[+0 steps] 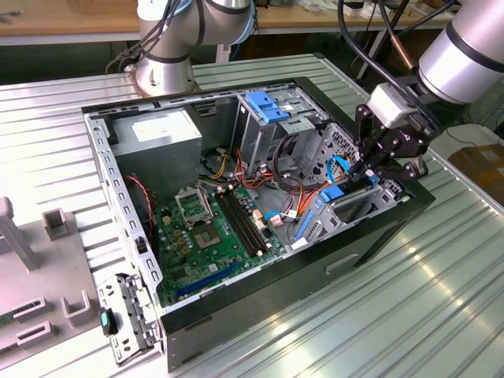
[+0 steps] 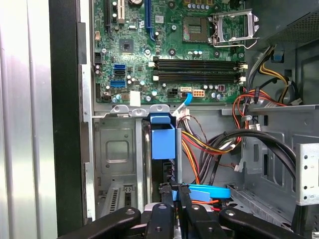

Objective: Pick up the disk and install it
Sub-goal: 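Insert the second disk wire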

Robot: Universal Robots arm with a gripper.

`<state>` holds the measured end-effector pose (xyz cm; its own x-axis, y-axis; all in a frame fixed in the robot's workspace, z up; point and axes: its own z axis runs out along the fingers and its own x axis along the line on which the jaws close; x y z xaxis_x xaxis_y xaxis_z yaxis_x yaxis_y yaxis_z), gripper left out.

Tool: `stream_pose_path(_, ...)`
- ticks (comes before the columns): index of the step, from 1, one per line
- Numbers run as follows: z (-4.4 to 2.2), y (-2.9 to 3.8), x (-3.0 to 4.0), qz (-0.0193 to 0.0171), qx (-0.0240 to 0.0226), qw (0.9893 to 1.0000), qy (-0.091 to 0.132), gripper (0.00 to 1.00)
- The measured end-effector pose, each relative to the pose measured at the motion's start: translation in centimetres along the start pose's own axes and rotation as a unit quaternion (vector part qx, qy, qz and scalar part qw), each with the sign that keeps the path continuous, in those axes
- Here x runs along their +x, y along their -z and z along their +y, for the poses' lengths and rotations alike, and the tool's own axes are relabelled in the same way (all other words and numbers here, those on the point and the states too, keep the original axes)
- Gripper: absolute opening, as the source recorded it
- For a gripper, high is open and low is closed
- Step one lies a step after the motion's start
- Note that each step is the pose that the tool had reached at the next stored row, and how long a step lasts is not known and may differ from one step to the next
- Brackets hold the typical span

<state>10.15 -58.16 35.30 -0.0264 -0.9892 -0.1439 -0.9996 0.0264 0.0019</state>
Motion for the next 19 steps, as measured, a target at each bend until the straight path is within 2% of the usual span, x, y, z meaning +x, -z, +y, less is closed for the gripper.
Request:
stream_pose_path(7, -0.17, -0.24, 0.08, 0.0001, 0.0000, 1.0000, 0.000, 0.16)
stream_pose_path(11, -0.18, -0.91, 0.18, -0.0001, 0.0000, 1.0000, 0.000, 0.16)
stream_pose_path(15, -0.18, -0.95, 0.18, 0.0002, 0.0000, 1.0000, 0.000, 0.16)
stream_pose_path(17, -0.18, -1.33, 0.25, 0.0007, -0.0001, 1.0000, 0.000, 0.16)
stream_pose_path(19, -0.18, -1.43, 0.26, 0.0005, -0.0001, 1.0000, 0.000, 0.16)
